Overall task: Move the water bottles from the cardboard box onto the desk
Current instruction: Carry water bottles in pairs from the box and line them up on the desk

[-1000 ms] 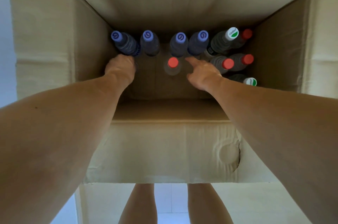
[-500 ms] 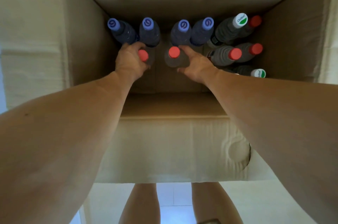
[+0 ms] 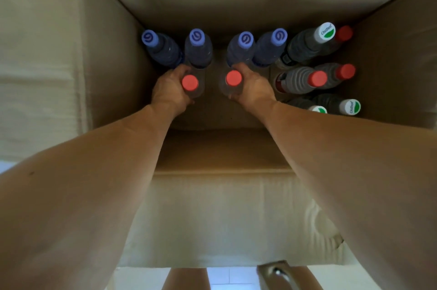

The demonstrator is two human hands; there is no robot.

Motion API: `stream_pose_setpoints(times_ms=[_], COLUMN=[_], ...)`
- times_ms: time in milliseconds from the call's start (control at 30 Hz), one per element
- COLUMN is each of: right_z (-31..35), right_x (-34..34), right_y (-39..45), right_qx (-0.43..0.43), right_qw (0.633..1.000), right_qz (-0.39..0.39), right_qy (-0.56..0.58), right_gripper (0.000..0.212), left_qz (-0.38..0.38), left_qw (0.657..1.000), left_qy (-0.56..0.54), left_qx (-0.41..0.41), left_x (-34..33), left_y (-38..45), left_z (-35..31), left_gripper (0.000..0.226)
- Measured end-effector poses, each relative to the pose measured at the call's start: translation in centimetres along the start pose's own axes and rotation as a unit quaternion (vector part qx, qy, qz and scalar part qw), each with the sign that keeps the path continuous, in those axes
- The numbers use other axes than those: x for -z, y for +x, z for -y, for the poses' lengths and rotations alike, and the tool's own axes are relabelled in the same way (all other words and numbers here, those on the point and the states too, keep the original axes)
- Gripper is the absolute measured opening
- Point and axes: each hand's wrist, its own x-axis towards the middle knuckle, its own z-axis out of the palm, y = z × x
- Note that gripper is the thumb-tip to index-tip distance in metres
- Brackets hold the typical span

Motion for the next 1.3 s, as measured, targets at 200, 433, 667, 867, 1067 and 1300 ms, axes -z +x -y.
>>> stream_pose_setpoints(times_ms=[200,433,667,867,1067,1300], right_z=[-0.7,0.4,5.0,11.0,16.4,19.1], right_x=[1.0,7.0,18.4,31.6,42.9,51.0], right_y=[-0.4,-4.4,-11.1,-19.6,-28.1,-37.6], right_qx=[0.011,0.015,0.042,0.059,0.082,0.109], right_qw=[0.999,0.978,0.937,0.911,0.898,0.864], right_qz=[0.003,0.044,0.127,0.107,0.038,-0.037], right_qy=[0.044,0.206,0.323,0.395,0.431,0.49], right_gripper=[0.066,0.065,0.05,0.045,0.044,0.048], left_qz=[-0.004,0.063,0.107,0.15,0.143,0.126], left_qw=[1.0,0.99,0.978,0.96,0.944,0.908], left_qy=[0.004,-0.083,-0.118,-0.181,-0.253,-0.343], left_qx=[-0.027,-0.092,-0.133,-0.154,-0.155,-0.206], left_x=[1.1,6.5,17.8,30.3,39.6,43.8], left_y=[0.4,-3.3,-9.0,-16.0,-24.7,-32.5], left_z=[-0.5,-5.3,-14.4,-23.2,-31.7,-38.0], left_gripper=[0.063,0.06,0.063,0.035,0.056,0.044])
